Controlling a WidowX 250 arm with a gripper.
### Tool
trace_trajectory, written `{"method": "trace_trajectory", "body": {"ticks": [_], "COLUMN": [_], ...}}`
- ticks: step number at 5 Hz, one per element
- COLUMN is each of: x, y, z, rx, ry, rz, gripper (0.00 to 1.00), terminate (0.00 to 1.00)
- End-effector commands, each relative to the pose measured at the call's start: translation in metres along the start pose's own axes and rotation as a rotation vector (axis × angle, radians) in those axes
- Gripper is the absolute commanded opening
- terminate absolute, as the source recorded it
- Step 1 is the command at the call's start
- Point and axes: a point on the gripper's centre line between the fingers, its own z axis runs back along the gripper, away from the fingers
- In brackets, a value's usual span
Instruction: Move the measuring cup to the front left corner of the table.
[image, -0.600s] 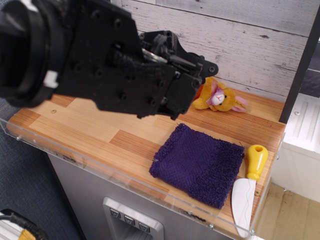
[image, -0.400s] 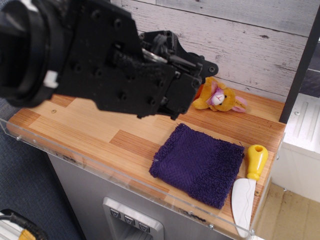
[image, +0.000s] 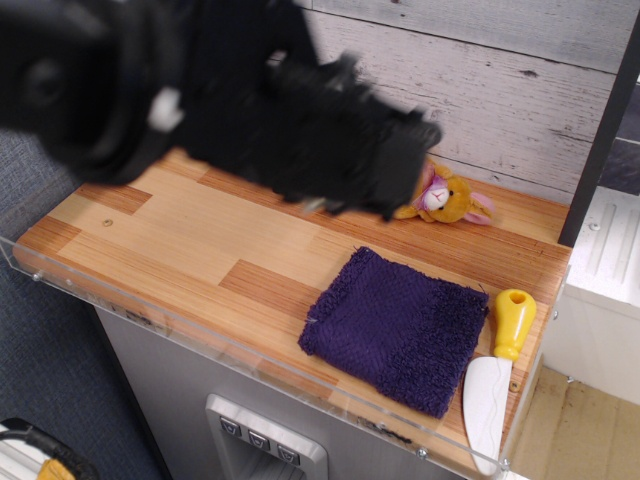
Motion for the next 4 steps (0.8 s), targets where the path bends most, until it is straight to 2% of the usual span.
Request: {"method": "trace_trajectory", "body": {"ticks": [1,2,3,4], "x": [0.023,0.03,0.041,0.049], "y": [-0.013,-0.005,0.01,0.022], "z": [0.003,-0.001,-0.012,-0.026], "rx": [0.163,0.328,0.503,0.539], "ry": [0.055,0.086,0.067,0.05], "rz": [0.399,0.614,0.638,0.652], "gripper": [1.0,1.0,1.0,1.0], "terminate": [0.0,0.0,0.0,0.0]}}
